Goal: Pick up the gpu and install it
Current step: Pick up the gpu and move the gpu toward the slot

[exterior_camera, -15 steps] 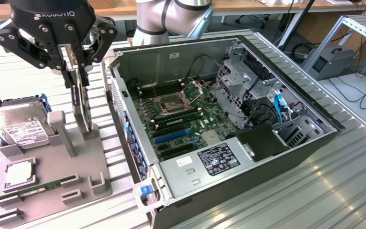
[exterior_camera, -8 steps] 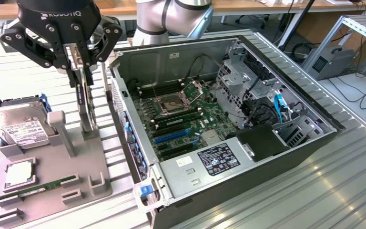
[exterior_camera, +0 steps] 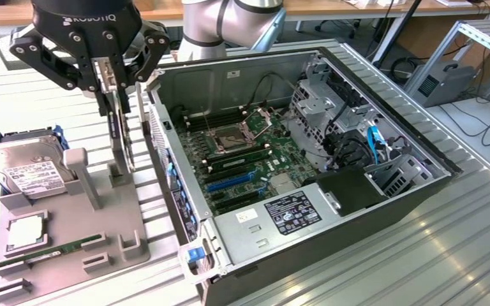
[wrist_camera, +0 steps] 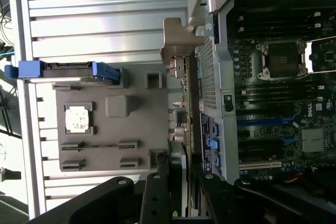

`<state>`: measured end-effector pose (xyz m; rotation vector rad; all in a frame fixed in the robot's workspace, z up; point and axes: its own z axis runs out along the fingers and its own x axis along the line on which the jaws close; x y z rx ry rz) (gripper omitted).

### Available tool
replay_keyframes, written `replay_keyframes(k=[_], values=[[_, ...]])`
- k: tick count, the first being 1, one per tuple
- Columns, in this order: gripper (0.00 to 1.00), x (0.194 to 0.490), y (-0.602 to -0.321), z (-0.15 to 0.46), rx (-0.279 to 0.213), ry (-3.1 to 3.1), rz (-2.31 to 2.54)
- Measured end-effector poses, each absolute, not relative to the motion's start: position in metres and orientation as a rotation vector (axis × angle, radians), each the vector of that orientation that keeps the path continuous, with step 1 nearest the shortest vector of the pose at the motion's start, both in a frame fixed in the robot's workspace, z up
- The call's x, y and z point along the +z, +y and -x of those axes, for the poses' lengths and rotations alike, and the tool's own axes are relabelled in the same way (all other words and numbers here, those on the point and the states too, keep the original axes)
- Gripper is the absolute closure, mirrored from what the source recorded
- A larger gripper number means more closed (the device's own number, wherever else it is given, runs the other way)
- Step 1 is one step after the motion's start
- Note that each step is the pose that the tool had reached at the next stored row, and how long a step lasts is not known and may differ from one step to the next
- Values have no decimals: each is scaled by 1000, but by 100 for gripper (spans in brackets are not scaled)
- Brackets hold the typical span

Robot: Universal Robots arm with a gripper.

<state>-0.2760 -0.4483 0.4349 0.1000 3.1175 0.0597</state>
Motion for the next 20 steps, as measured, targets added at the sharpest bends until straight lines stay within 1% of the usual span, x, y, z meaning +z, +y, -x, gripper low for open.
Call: replay_keyframes(k=[20], values=[[73, 435, -448, 258, 60, 3118, -100]])
